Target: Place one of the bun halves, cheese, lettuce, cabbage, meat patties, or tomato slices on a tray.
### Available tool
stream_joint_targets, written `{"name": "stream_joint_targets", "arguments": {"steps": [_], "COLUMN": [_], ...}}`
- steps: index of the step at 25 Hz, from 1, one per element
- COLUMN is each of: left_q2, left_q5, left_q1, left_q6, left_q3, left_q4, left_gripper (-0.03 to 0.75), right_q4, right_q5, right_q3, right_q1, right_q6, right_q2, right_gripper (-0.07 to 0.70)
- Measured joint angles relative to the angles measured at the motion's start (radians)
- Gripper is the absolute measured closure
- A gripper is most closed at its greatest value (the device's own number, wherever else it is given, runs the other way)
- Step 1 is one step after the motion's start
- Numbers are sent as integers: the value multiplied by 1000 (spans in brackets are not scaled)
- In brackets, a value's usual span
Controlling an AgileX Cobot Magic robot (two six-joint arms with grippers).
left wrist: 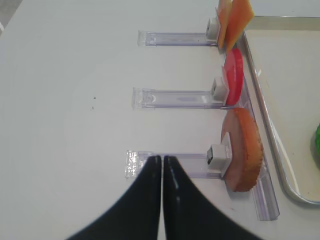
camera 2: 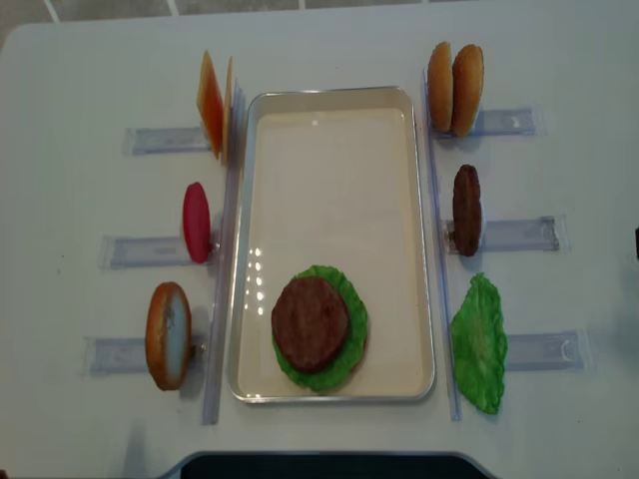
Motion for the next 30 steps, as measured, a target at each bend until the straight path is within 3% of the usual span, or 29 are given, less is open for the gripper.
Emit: {"name": "stream_joint_targets", "arguments": {"steps": [11, 30], "left_q2": [0, 0], "left_q5": [0, 0], "left_q1": [0, 0], "left_q6": [0, 0], "left_q3": [0, 0], "left_q4": [0, 0], "left_gripper": [716, 716], "right_q4": [7, 7], "right_q5": [18, 26], "right_q3": [238, 251], "right_q1": [0, 0], "right_q6": [18, 18], "right_q2": [-413, -1010], "right_gripper": [213, 214]}}
